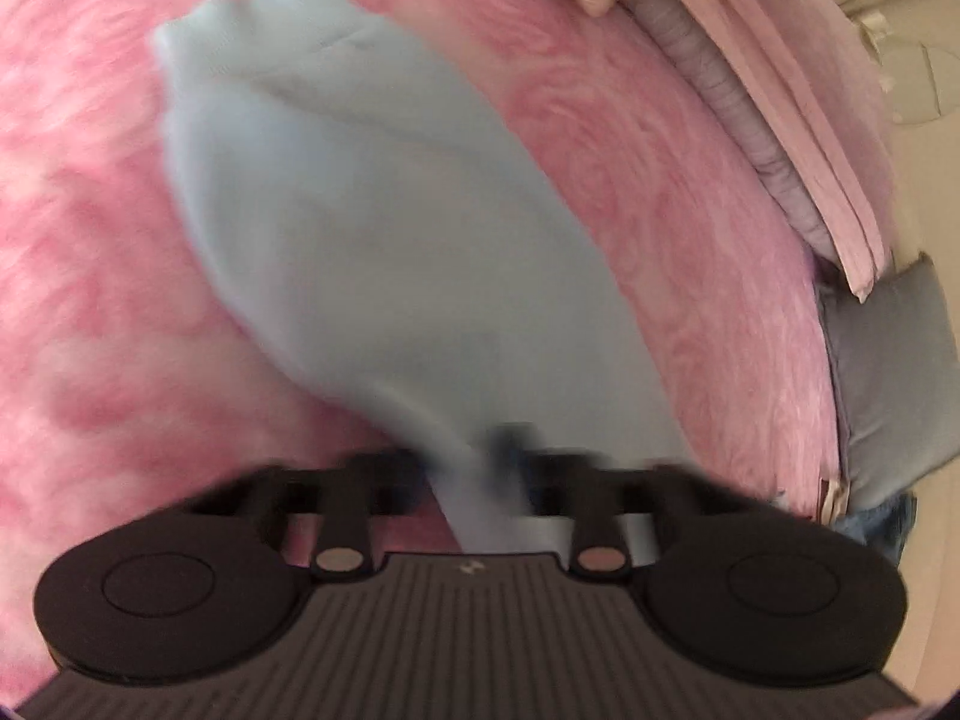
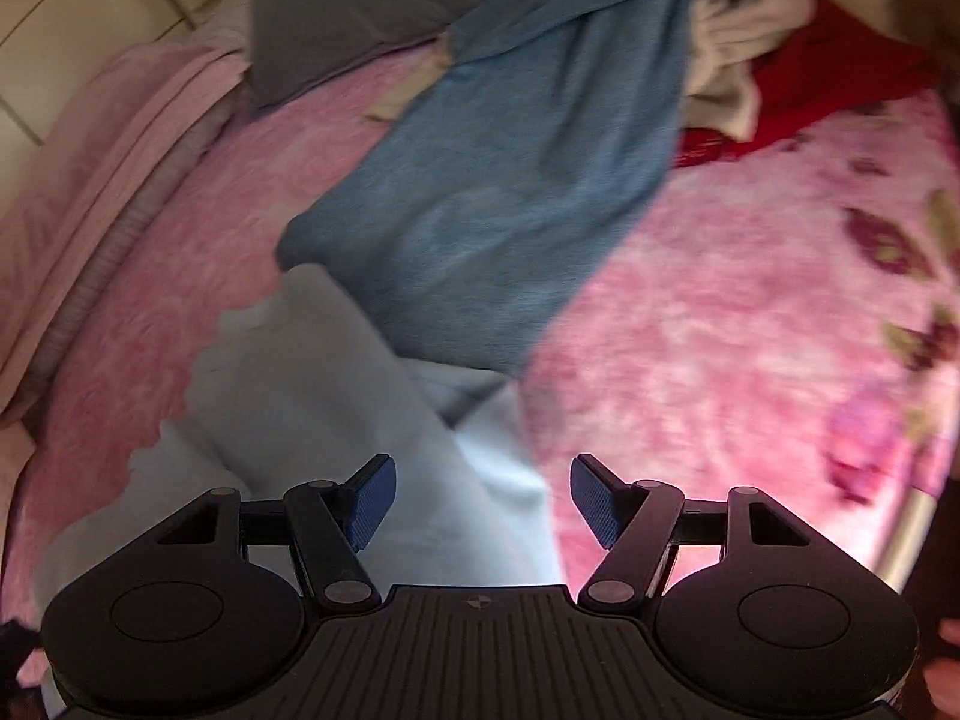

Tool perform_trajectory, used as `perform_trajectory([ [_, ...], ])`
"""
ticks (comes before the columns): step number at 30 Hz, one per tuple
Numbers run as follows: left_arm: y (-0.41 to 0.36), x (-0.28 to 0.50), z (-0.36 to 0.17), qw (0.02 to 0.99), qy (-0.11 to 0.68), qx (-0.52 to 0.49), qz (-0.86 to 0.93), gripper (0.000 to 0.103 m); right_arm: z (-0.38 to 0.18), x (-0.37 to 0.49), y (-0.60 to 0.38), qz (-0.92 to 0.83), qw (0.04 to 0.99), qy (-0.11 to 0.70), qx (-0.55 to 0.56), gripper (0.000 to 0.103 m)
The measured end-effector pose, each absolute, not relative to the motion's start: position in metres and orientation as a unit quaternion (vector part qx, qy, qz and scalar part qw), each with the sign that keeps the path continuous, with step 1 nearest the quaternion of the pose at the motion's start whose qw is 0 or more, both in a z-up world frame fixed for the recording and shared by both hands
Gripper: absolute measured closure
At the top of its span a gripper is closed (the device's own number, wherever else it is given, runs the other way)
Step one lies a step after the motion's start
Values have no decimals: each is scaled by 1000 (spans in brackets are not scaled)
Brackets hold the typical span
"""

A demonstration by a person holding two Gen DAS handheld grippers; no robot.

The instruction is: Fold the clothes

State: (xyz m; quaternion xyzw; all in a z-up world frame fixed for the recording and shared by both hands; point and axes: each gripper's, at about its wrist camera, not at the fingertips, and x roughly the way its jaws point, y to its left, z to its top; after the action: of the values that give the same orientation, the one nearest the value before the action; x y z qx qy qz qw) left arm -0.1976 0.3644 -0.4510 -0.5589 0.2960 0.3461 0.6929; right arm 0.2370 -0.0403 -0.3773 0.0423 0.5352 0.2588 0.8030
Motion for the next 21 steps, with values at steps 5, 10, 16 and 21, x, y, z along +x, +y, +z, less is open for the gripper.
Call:
perform_trajectory([
  [5, 373, -211, -412, 731, 252, -525, 357, 102, -383, 224, -9, 287, 797, 532, -22, 89],
  [10, 401, -283, -321, 764, 158, -470, 414, 102, -310, 198, 33, 386, 797, 465, -14, 91],
  [16, 438, -386, -203, 766, 55, -384, 513, 102, -214, 185, 120, 520, 776, 353, 51, 91],
  [21, 466, -416, -202, 727, 139, -345, 577, 71, -236, 210, 205, 458, 789, 406, 55, 48],
])
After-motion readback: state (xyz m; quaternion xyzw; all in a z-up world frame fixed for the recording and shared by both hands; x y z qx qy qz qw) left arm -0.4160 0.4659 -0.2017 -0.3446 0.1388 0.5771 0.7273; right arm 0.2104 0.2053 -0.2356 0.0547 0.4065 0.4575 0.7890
